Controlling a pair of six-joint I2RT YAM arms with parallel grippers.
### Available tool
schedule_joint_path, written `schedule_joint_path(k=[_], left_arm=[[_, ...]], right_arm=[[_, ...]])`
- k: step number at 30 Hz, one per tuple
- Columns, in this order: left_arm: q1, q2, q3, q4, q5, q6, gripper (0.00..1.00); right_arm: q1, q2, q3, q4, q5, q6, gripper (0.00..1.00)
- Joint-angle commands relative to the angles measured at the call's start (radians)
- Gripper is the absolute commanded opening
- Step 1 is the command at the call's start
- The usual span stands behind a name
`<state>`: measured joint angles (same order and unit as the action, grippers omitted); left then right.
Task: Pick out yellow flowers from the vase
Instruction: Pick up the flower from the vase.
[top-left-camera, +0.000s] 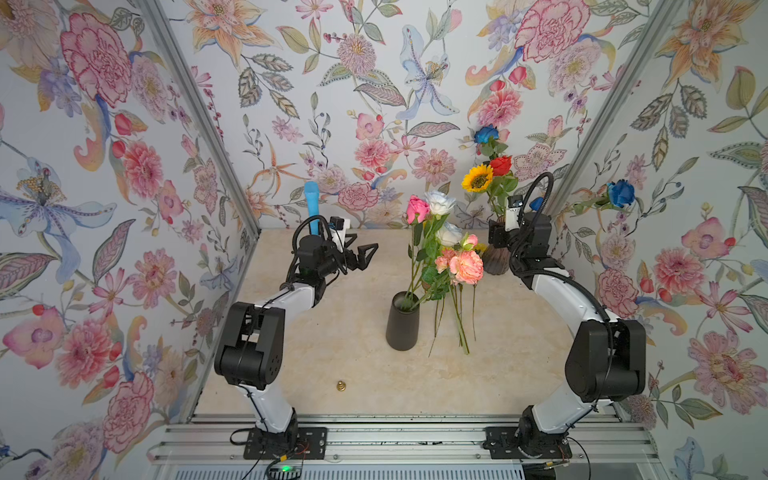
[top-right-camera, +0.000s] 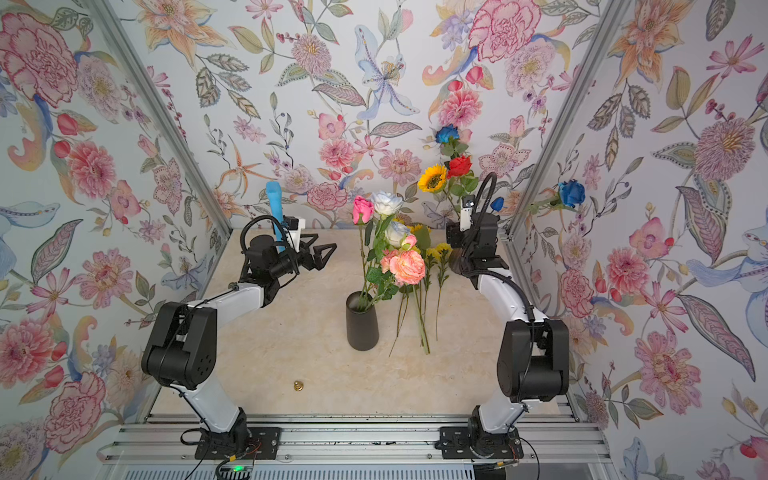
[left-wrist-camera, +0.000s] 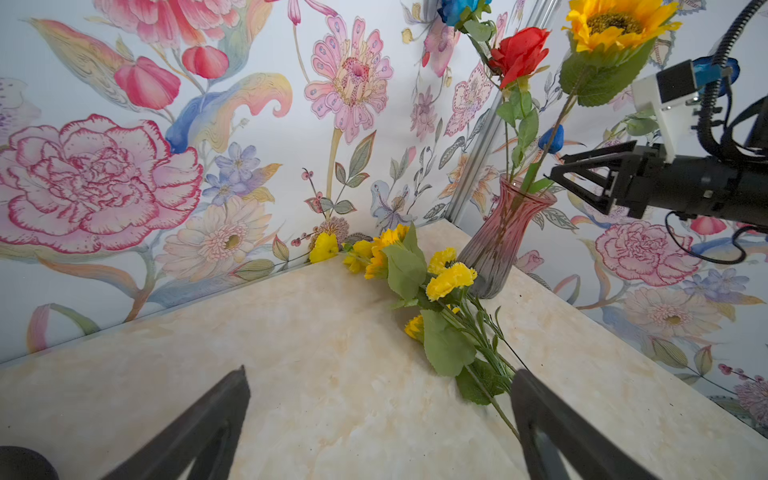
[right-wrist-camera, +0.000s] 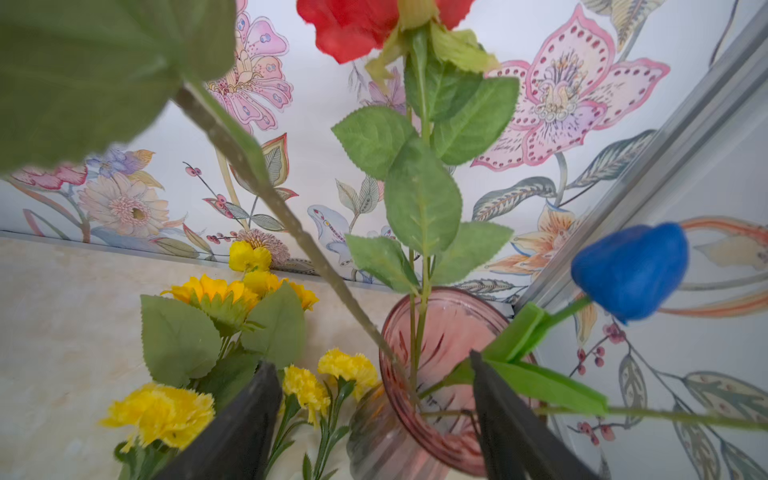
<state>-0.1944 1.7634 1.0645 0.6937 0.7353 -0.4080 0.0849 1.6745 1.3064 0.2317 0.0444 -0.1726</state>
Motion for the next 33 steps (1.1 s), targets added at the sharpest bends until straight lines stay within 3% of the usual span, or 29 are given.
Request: schedule_joint_path(k=[1, 6, 11, 15, 19, 22, 26, 33], left_arm=[[0.01, -0.014, -0.014, 0.057, 0.096, 0.015, 1.0], [0.011, -0.009, -0.057, 0.234, 0.208, -0.047, 1.0], [0.01, 0.025, -0.064, 0.409, 0.271, -0.121, 1.0], [0.01, 0.109, -0.022, 0.631, 0.324, -0.274, 1.0], [0.009, 0.214, 0.046, 0.853, 0.383, -0.466, 1.0], [0.009, 0.264, 0.077, 0.941, 0.398, -0.547, 1.0], [0.003, 0.254, 0.094, 0.786, 0.388, -0.441, 1.0], [-0.014, 0.199, 0.157, 0.31, 0.297, -0.13, 1.0]], right_arm=[[0.022, 0.058, 0.081, 0.055, 0.043, -0.077, 0.74], [0.033, 0.11, 0.112, 0.086, 0.083, -0.097, 0.71], [0.028, 0.107, 0.075, 0.152, 0.098, -0.1, 0.61], [0.022, 0.099, 0.05, 0.185, 0.103, -0.1, 0.43], [0.01, 0.104, 0.058, 0.175, 0.098, -0.1, 0.3], [0.005, 0.094, 0.047, 0.184, 0.094, -0.1, 0.19], [-0.002, 0.088, 0.042, 0.18, 0.083, -0.1, 0.11], [-0.003, 0.05, 0.029, 0.179, 0.081, -0.099, 0.05]])
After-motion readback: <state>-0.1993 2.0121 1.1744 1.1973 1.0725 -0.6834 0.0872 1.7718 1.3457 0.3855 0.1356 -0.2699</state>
